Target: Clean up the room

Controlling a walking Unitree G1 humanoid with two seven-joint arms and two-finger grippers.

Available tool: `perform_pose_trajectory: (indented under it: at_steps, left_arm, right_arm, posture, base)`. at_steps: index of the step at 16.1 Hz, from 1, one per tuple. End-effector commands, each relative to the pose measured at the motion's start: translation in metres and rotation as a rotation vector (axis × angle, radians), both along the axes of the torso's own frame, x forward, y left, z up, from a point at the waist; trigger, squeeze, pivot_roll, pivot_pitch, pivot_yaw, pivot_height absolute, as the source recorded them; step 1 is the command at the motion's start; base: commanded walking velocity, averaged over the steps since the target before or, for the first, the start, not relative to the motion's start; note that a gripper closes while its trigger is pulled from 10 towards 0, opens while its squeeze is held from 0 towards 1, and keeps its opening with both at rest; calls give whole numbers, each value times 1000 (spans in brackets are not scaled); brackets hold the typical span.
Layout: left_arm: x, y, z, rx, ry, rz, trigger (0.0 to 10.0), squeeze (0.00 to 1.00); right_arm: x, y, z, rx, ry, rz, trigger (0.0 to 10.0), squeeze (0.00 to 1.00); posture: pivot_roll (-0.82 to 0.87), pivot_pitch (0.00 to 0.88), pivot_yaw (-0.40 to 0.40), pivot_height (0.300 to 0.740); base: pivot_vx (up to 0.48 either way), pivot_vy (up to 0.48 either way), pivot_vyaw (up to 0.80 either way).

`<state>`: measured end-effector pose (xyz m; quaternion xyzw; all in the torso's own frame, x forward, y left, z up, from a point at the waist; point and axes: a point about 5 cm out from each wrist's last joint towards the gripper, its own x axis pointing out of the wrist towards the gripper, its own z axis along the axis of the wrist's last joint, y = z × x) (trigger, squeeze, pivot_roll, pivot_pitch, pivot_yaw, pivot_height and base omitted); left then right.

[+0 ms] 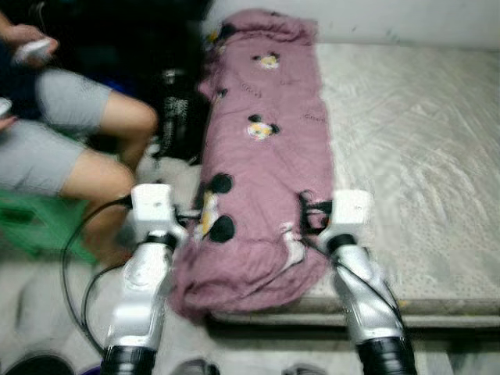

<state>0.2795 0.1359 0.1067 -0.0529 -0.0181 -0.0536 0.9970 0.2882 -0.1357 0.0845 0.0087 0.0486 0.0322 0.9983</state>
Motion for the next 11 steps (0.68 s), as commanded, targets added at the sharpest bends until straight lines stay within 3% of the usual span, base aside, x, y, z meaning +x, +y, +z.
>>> perform_pose_trajectory:
  at_steps: [1,6,7,8,11]
  left_arm:
    - [-1,-8,2,-10,-7,-29,10000,0]
    - [0,-2,0,10,1,-4,10000,0]
    - [0,-1,2,66,-13,-11,10000,0]
    - [-1,1,6,162,-32,0,10000,0]
    - [-7,6,8,116,-48,-92,10000,0]
  right_arm:
    - [0,-10,1,-13,-4,-42,10000,0]
    - [0,-11,1,-12,-8,-49,10000,0]
    - [0,-12,1,-12,-6,-55,10000,0]
    - [0,-13,1,-9,-2,-62,10000,0]
    - [3,-13,2,-8,-5,-66,10000,0]
  posture:
    - [1,46,9,740]
    - [0,46,9,740]
    - [0,46,9,740]
    - [4,45,8,740]
    - [15,48,9,740]
  base:
    - [341,0,0]
    - [0,0,0]
    - [0,0,0]
    - [0,0,-800]
    - [0,0,-800]
